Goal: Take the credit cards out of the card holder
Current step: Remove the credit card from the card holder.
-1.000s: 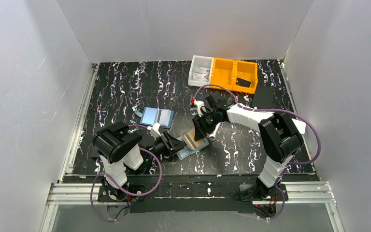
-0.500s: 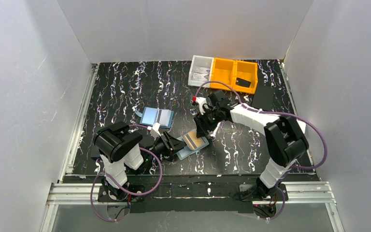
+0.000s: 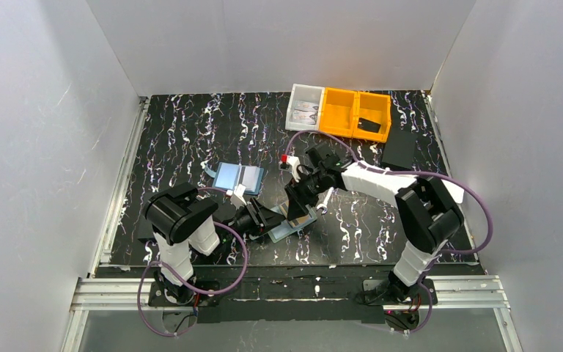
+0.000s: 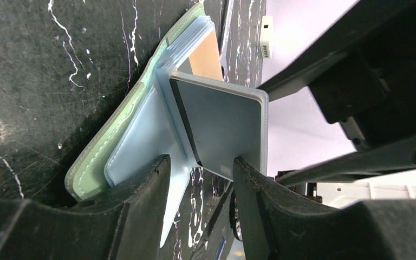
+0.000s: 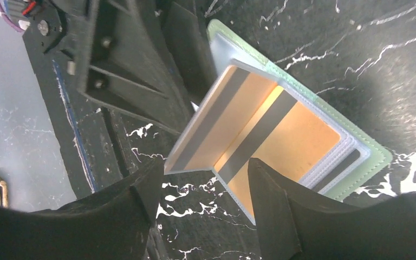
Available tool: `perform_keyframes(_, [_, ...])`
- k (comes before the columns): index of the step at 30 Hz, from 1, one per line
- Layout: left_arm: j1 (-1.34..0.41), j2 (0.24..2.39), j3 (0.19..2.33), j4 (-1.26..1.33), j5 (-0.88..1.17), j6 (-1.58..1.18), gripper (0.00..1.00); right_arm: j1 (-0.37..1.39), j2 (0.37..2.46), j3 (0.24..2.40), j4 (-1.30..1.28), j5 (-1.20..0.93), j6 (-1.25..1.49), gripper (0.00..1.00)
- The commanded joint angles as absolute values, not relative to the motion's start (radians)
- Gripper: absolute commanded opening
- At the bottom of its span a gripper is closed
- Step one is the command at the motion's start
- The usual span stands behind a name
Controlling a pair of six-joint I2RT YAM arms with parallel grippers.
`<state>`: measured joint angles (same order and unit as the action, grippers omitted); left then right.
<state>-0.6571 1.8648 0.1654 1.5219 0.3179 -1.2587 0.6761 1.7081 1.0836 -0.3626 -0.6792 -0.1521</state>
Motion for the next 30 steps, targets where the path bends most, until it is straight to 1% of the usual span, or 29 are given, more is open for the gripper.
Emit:
perform_keyframes(1, [-0.655,1.9,0.169,1.422,0.313,-1.228,0.46,0.693,1.743,1.114,-0.348,-0.69,-0.116,0.65])
perform_keyframes(3, [-0.655,1.902,0.17,1.422,0.314,-1.229,0.46,0.698,1.744,1.117,-0.343,-0.684,-0.111,0.62])
perform_keyframes(6, [-0.655,1.906,0.173,1.422,0.317,-1.229,0.46,0.698,1.736,1.118,-0.339,-0.692,-0.107,0.62])
perform_keyframes(7, [-0.655,1.91,0.175,1.422,0.319,-1.229,0.46,0.698,1.733,1.118,-0.338,-0.704,-0.106,0.63])
perform_keyframes(9, [-0.654,1.916,0.182,1.422,0.327,-1.23,0.46,0.698,1.723,1.117,-0.333,-0.722,-0.1,0.68])
perform_keyframes(10, [-0.655,1.919,0.186,1.422,0.33,-1.23,0.46,0.698,1.718,1.115,-0.325,-0.729,-0.091,0.73])
perform_keyframes(11, [-0.655,1.921,0.189,1.422,0.334,-1.23,0.45,0.698,1.715,1.11,-0.317,-0.733,-0.084,0.74])
perform_keyframes(13, [-0.654,1.922,0.194,1.422,0.336,-1.23,0.45,0.698,1.716,1.109,-0.312,-0.739,-0.077,0.76])
perform_keyframes(15, [-0.655,1.923,0.197,1.422,0.337,-1.231,0.45,0.697,1.722,1.11,-0.311,-0.74,-0.07,0.75])
perform_keyframes(19, [-0.654,1.926,0.199,1.422,0.339,-1.232,0.45,0.697,1.727,1.114,-0.313,-0.7,-0.06,0.69])
perform_keyframes(24, [-0.655,1.925,0.198,1.422,0.337,-1.234,0.45,0.692,1.725,1.111,-0.311,-0.65,-0.051,0.55])
perform_keyframes(30, [-0.655,1.923,0.191,1.422,0.331,-1.234,0.45,0.679,1.723,1.105,-0.309,-0.631,-0.046,0.45])
